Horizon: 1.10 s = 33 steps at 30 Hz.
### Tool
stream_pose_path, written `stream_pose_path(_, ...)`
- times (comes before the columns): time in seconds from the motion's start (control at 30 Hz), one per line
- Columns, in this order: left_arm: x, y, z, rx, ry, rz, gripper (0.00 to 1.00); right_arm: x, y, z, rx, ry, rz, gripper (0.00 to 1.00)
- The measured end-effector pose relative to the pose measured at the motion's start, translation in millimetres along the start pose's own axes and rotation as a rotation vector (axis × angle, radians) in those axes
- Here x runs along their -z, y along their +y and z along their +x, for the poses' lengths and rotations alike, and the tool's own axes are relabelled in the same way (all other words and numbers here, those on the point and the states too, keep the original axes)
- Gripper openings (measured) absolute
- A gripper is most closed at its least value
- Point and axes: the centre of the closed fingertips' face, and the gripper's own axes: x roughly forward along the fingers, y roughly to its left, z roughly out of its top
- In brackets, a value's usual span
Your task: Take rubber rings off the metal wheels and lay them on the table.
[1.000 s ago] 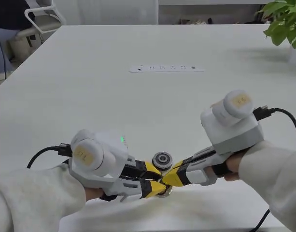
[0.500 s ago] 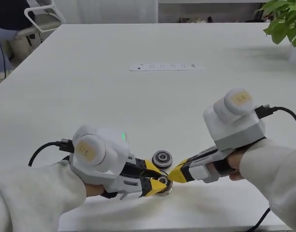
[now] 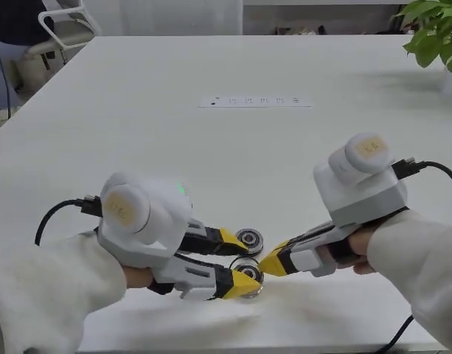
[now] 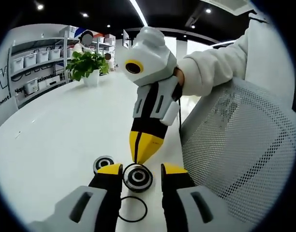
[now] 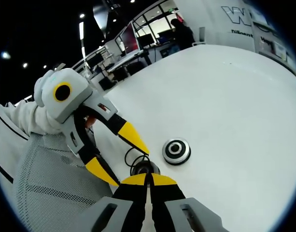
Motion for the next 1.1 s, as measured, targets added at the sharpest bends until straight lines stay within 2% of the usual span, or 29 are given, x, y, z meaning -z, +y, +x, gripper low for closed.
stream_pose_path(0.13, -5.4, 0.6, -3.5, -0.003, -0.008, 0.009, 0.32, 0.0, -1.1, -0.6, 0.004, 0.0, 0.003, 0.0)
stream_pose_path(0.27, -5.3, -1.1, -6.8, -0.007, 0.02, 0.064, 0.35, -0.2, -2.1, -1.2, 0.006, -0.002, 0.006, 0.0)
stream_pose_path(0.43, -14.0, -5.9, -13.0, 0.01, -0.007, 0.048, 0.42, -1.5, -3.4, -2.4, 0.01, -0.007, 0.011, 0.0)
stream_pose_path(0.63, -20.4, -5.4, -19.8, 0.003, -0.014, 0.079, 0.5, -2.1, -4.2, -3.5, 0.013, -0.011, 0.012, 0.0)
stream_pose_path(0.73, -17.2, -4.9, -24.0, -0.01, 0.015, 0.133, 0.53, -2.4, -4.5, -4.0, 0.014, -0.014, 0.013, 0.0)
stream_pose_path(0.9, -16.7, -8.1, -30.6, 0.0, 0.019, 0.146, 0.58, -2.3, -5.3, -4.4, 0.016, -0.014, 0.016, 0.0)
stream_pose_path(1.03, -17.6, -8.3, -35.4, -0.002, 0.013, 0.135, 0.68, -2.1, -4.9, -4.4, 0.015, -0.013, 0.017, 0.0)
stream_pose_path(1.1, -16.2, -10.2, -38.4, -0.002, 0.018, 0.153, 0.7, -2.2, -4.9, -4.4, 0.015, -0.014, 0.017, 0.0)
